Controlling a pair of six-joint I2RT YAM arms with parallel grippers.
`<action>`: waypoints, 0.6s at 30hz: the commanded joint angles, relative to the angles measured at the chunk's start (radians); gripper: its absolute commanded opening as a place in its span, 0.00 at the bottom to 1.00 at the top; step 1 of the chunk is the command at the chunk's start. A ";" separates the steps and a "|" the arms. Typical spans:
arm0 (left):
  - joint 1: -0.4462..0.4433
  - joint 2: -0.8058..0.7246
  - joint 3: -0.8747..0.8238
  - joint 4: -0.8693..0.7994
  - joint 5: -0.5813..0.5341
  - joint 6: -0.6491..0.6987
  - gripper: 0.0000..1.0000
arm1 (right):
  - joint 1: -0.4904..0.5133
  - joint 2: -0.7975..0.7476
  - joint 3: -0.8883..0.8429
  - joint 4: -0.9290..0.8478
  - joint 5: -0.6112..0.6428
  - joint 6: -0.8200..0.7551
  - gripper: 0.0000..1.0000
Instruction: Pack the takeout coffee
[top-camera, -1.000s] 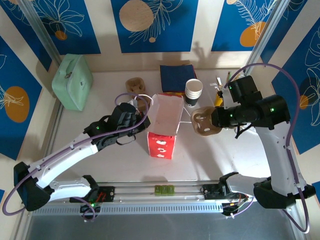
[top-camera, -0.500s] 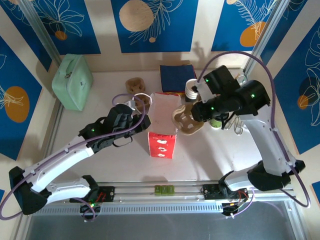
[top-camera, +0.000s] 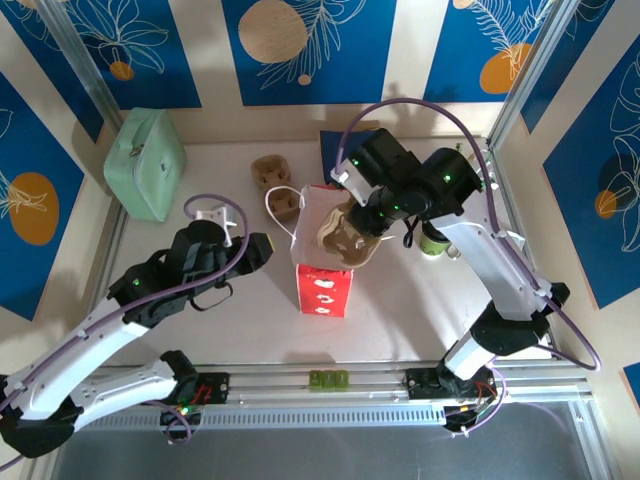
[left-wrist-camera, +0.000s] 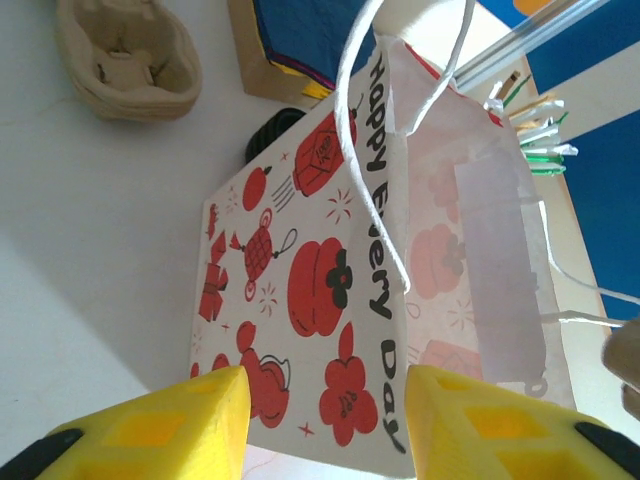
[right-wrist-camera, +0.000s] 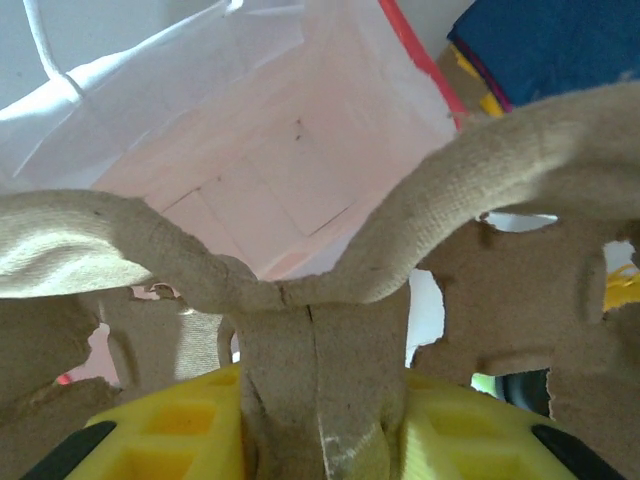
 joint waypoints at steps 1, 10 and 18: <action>-0.006 -0.046 -0.014 -0.059 -0.058 0.025 0.46 | 0.032 0.036 0.033 0.031 0.135 -0.113 0.33; -0.007 -0.099 -0.037 -0.084 -0.093 0.014 0.46 | 0.082 0.114 0.088 0.072 0.202 -0.190 0.33; -0.006 -0.109 -0.051 -0.084 -0.097 0.003 0.47 | 0.109 0.158 0.062 0.078 0.187 -0.215 0.33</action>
